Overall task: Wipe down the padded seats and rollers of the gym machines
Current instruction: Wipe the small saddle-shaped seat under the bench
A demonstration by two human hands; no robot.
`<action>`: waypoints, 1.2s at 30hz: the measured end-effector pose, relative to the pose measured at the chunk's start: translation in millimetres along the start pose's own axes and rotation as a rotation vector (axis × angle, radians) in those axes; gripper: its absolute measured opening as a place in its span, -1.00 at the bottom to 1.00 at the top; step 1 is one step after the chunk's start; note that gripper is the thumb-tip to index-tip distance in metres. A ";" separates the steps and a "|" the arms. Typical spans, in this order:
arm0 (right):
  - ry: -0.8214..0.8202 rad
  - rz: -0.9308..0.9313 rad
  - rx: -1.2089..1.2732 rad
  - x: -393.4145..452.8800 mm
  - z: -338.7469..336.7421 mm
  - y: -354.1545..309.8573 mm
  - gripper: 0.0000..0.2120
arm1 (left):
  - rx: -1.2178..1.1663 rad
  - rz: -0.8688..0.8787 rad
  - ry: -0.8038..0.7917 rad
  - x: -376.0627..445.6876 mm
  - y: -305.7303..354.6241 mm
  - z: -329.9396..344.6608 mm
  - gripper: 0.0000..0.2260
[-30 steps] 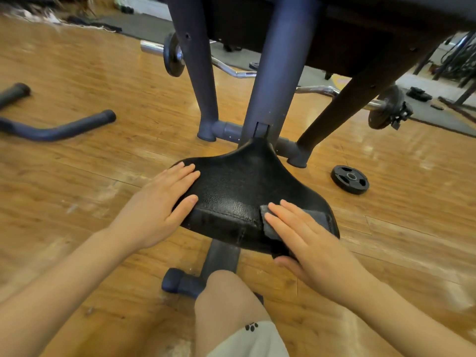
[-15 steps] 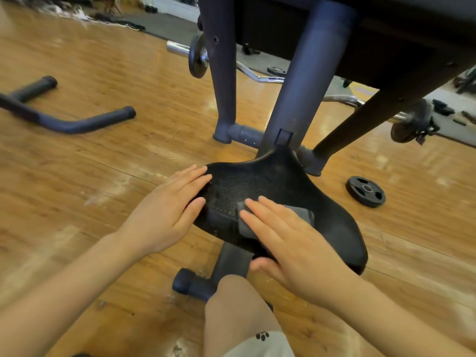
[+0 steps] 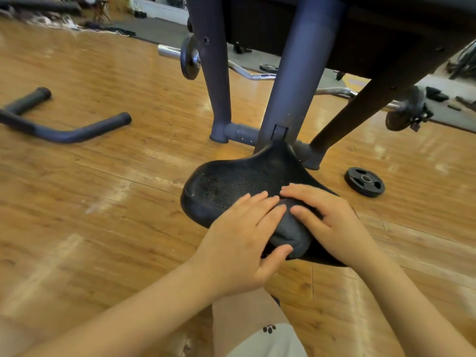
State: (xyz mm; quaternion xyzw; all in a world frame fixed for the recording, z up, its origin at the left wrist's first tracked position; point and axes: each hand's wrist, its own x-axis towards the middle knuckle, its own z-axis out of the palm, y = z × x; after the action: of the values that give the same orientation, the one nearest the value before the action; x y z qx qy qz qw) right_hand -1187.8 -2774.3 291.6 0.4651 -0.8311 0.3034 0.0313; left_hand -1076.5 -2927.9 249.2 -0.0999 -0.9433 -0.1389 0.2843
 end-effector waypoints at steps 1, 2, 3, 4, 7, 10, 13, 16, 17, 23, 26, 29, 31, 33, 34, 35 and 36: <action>0.072 0.041 0.015 1.0 -4.2 3.4 -0.74 | 0.015 -0.037 0.001 4.0 6.3 1.2 -0.46; 0.145 0.092 0.031 2.0 -8.3 6.2 -0.75 | 0.029 -0.078 -0.001 9.9 13.5 1.4 -0.41; 0.199 0.146 0.040 3.4 -11.0 8.7 -0.74 | 0.056 -0.114 -0.013 17.0 21.0 1.6 -0.37; 0.223 0.192 0.039 5.4 -11.5 10.1 -0.74 | 0.101 -0.136 -0.040 23.5 27.4 3.1 -0.35; 0.185 0.232 0.004 11.5 -3.3 10.9 -0.75 | 0.231 -0.109 -0.126 27.8 28.7 9.2 -0.37; 0.127 0.194 -0.052 12.2 4.4 7.2 -0.76 | 0.207 0.027 -0.054 9.1 4.7 14.2 -0.50; 0.119 0.179 -0.107 9.4 5.3 6.6 -0.76 | 0.206 0.056 0.075 -15.5 -24.4 12.0 -0.59; 0.091 0.166 -0.139 8.5 6.1 5.7 -0.76 | 0.117 -0.049 0.212 -35.3 -60.8 7.4 -0.60; 0.085 0.166 -0.148 8.3 6.2 5.0 -0.75 | 0.040 -0.132 0.253 -39.9 -69.1 6.8 -0.60; 0.075 0.167 -0.173 8.1 7.8 3.7 -0.75 | -0.181 -0.519 0.482 -24.4 -45.1 19.7 -0.59; 0.074 0.162 -0.178 7.9 7.8 4.8 -0.76 | -0.037 -0.217 0.414 -14.3 -35.2 22.1 -0.63; 0.093 0.151 -0.162 7.0 7.5 5.9 -0.79 | -0.055 -0.195 0.320 1.5 -47.6 9.5 -0.64; 0.104 0.141 -0.155 6.3 8.1 7.5 -0.80 | -0.163 -0.419 0.252 14.5 -66.4 -2.7 -0.58; 0.118 0.130 -0.148 5.8 9.1 8.9 -0.81 | -0.319 -0.643 0.189 22.7 -86.5 -12.4 -0.57; 0.124 0.126 -0.146 6.0 9.4 9.4 -0.81 | -0.382 -0.693 0.178 23.9 -94.4 -12.3 -0.61; 0.123 0.123 -0.148 6.1 9.8 9.8 -0.81 | -0.402 -0.709 0.172 23.7 -96.7 -11.4 -0.63; 0.120 0.123 -0.151 6.1 10.0 9.8 -0.81 | -0.393 -0.709 0.174 22.3 -95.5 -9.9 -0.61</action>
State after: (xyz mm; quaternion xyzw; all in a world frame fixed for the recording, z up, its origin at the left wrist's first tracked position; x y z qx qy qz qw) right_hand -1196.7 -2780.4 280.9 0.3907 -0.8751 0.2684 0.0974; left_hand -1115.2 -3018.4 250.1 0.1910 -0.8472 -0.4138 0.2729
